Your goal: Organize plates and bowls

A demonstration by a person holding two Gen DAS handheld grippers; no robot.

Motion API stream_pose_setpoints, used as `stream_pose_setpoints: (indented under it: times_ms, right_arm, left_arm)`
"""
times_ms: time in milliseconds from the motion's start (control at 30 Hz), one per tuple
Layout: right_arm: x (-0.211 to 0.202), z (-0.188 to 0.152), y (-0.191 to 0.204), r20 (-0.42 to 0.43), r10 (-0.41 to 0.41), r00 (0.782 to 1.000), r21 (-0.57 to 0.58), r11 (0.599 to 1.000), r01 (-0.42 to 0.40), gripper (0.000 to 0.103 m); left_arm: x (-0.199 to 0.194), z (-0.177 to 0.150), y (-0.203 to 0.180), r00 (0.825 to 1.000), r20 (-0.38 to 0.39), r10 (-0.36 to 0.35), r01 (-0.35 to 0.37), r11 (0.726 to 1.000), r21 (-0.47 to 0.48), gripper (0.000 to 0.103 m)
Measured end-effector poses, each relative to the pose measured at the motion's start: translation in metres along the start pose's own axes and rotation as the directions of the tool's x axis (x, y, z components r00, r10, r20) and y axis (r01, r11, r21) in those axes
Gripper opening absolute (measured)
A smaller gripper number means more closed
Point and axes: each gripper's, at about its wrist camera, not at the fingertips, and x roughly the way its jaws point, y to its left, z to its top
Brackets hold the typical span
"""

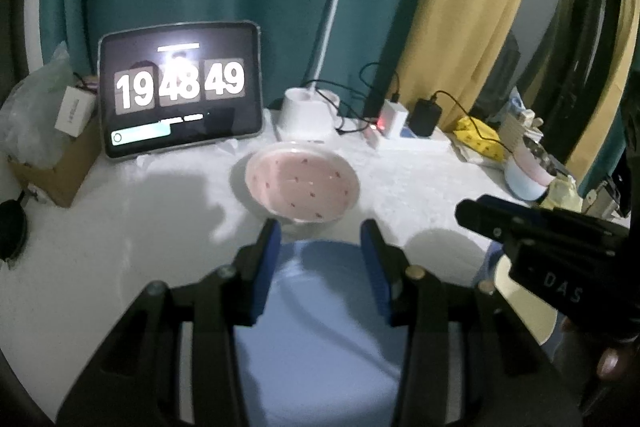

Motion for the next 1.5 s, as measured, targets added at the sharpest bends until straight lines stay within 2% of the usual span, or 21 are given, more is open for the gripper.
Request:
stream_pose_setpoints:
  times_ms: [467,833,1033,1133,1267,1500]
  right_arm:
    - [0.046,0.027,0.013,-0.036,0.012,0.999,0.016,1.000,-0.012,0.022]
    - [0.094,0.032,0.014,-0.112,0.023,0.993,0.075,0.997,-0.015,0.022]
    - [0.119,0.032,0.011,-0.162,0.024,0.987,0.120,0.993,-0.004,0.023]
    - [0.129,0.032,0.010,-0.173,0.011,0.985,0.135,0.991,0.012,0.030]
    - [0.140,0.030,0.004,-0.199,0.022,0.980,0.170,0.985,0.013,0.030]
    - [0.154,0.023,0.003,-0.220,0.035,0.975,0.183,0.983,0.006,0.029]
  left_arm:
    - [0.035,0.023,0.036,0.999,-0.027,0.023,-0.024,0.999,-0.034,0.043]
    - [0.072,0.033,0.055,0.995,-0.096,0.029,-0.036,0.997,-0.073,0.043]
    - [0.094,0.035,0.061,0.987,-0.160,0.028,-0.043,0.995,-0.089,0.043]
    - [0.102,0.035,0.064,0.982,-0.185,0.034,-0.053,0.994,-0.098,0.043]
    - [0.108,0.036,0.061,0.981,-0.190,0.050,-0.066,0.995,-0.077,0.043]
    - [0.125,0.032,0.060,0.967,-0.251,0.044,-0.062,0.996,-0.063,0.043]
